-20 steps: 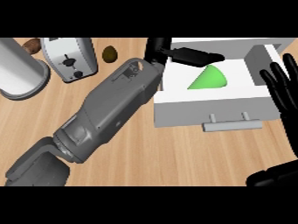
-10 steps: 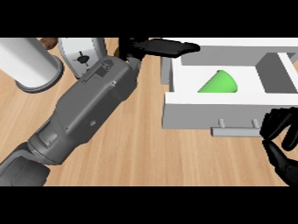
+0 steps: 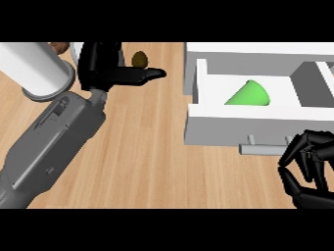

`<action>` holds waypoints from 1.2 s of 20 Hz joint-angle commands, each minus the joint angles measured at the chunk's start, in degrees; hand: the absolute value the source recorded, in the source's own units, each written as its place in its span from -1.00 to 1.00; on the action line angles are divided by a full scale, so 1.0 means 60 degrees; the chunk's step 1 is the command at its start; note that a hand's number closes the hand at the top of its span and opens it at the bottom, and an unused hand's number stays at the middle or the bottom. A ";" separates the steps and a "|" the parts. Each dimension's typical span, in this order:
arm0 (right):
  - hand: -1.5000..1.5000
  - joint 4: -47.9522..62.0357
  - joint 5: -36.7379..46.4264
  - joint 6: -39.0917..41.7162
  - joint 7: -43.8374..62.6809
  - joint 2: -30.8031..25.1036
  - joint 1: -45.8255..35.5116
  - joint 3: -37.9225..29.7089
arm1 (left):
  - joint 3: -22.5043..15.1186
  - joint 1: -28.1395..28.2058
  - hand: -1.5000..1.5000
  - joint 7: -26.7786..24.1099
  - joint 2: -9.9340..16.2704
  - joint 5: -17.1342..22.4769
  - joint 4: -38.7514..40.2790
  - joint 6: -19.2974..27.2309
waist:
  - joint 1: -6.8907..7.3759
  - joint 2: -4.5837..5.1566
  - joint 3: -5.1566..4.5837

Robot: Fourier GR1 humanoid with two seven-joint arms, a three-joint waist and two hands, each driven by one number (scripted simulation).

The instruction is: Pick up the cup, place it into the drawer and close the drawer

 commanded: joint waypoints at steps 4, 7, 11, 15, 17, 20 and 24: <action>1.00 0.1294 0.1850 -0.0445 -0.0217 0.0208 -0.0720 0.0646 | 0.0362 0.3058 -1.00 0.0125 0.1433 0.0258 -0.2668 -0.0844 | 0.0064 0.0064 0.0000; 1.00 0.1693 0.3442 -0.0406 -0.1216 -0.0072 -0.0662 0.1370 | 0.0785 0.3343 -1.00 0.0055 0.1567 0.0379 -0.2729 -0.1083 | -0.0027 0.0092 0.0003; 1.00 0.1916 0.5220 -0.0431 -0.2031 -0.0920 -0.0612 0.2071 | 0.1043 0.4034 -1.00 -0.0213 0.1925 0.0400 -0.2880 -0.1533 | -0.0064 0.0100 0.0001; 1.00 0.3361 0.6650 -0.1289 -0.2354 -0.0618 -0.1239 0.2712 | 0.1453 0.5107 -1.00 -0.0421 0.2380 0.0479 -0.3168 -0.2298 | -0.0059 0.0118 0.0000; 1.00 0.3845 0.7023 -0.1737 -0.3037 -0.0707 -0.0784 0.2688 | 0.1808 0.5796 -1.00 -0.0436 0.2761 0.0642 -0.3572 -0.2821 | -0.0103 0.0096 0.0004; -1.00 0.4802 0.7333 -0.1903 -0.2912 -0.0231 -0.1537 0.2724 | 0.2127 0.6555 -1.00 -0.0242 0.2711 0.0560 -0.4302 -0.2892 | -0.0164 0.0091 0.0004; -1.00 0.7183 0.8309 -0.2789 -0.3404 0.0330 -0.2413 0.3027 | 0.2596 0.5921 -1.00 0.0023 0.2682 0.0582 -0.3699 -0.3334 | -0.0177 0.0118 0.0006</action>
